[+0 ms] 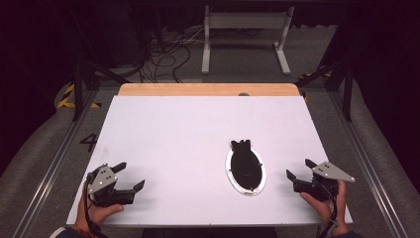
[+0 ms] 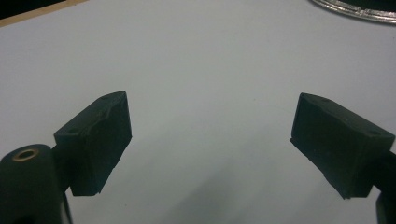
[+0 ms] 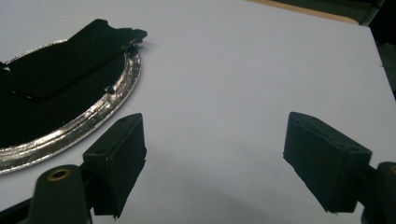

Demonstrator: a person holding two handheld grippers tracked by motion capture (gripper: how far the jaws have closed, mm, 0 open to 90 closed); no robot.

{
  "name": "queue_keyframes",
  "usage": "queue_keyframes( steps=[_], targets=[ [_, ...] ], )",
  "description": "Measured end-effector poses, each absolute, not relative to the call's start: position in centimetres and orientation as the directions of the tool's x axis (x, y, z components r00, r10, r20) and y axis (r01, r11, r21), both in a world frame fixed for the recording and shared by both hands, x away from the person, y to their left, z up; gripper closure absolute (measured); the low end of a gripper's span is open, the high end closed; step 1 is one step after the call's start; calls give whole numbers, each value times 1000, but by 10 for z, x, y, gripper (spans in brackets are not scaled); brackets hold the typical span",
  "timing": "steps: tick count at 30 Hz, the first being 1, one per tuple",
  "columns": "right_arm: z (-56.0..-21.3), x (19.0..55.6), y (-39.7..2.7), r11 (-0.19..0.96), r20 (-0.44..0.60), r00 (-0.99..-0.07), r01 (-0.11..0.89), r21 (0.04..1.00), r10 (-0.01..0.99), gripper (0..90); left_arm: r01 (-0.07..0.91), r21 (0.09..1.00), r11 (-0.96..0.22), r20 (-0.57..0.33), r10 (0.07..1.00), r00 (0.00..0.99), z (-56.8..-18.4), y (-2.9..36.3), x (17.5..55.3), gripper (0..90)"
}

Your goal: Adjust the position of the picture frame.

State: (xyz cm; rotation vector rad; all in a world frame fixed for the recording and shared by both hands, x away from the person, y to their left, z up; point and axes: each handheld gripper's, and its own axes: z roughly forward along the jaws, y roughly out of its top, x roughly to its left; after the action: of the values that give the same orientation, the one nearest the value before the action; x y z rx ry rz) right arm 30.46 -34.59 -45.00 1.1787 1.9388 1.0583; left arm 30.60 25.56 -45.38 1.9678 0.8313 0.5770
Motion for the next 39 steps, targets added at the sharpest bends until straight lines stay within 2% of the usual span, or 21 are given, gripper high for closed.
queue_keyframes(
  steps=[7, 15, 16, 17, 23, 24, 25, 29, 33, 39],
  targets=[
    [-451, 307, -342, 295, -103, -418, 427, 855, 903, 293, 315, 865, -391, 83, 731, 677, -454, 254, 302, 158],
    [-451, 323, -332, 307, -73, -456, 464, 831, 887, 509, 326, 854, -405, 78, 719, 690, -455, 255, 301, 252],
    [-451, 323, -332, 307, -73, -456, 464, 831, 887, 509, 326, 854, -405, 78, 719, 690, -455, 255, 301, 276],
    [-451, 328, -328, 314, -69, -470, 467, 827, 880, 576, 326, 845, -424, 76, 699, 712, -455, 253, 303, 330],
    [-451, 340, -318, 331, -57, -502, 477, 814, 863, 747, 331, 818, -470, 75, 659, 749, -455, 247, 308, 661],
    [-451, 340, -318, 331, -57, -502, 477, 814, 863, 747, 331, 818, -470, 75, 659, 749, -455, 247, 308, 704],
    [-451, 342, -316, 335, -53, -510, 479, 811, 858, 766, 338, 814, -472, 68, 656, 751, -455, 247, 308, 704],
    [-453, 354, -306, 357, -55, -527, 492, 794, 848, 814, 339, 806, -485, 70, 647, 760, -454, 249, 308, 878],
    [-456, 365, -298, 369, -48, -540, 506, 780, 840, 867, 353, 799, -487, 58, 646, 761, -454, 249, 310, 899],
    [-457, 379, -288, 368, -29, -537, 538, 758, 843, 896, 363, 789, -496, 50, 641, 766, -456, 248, 313, 899]
  ],
)
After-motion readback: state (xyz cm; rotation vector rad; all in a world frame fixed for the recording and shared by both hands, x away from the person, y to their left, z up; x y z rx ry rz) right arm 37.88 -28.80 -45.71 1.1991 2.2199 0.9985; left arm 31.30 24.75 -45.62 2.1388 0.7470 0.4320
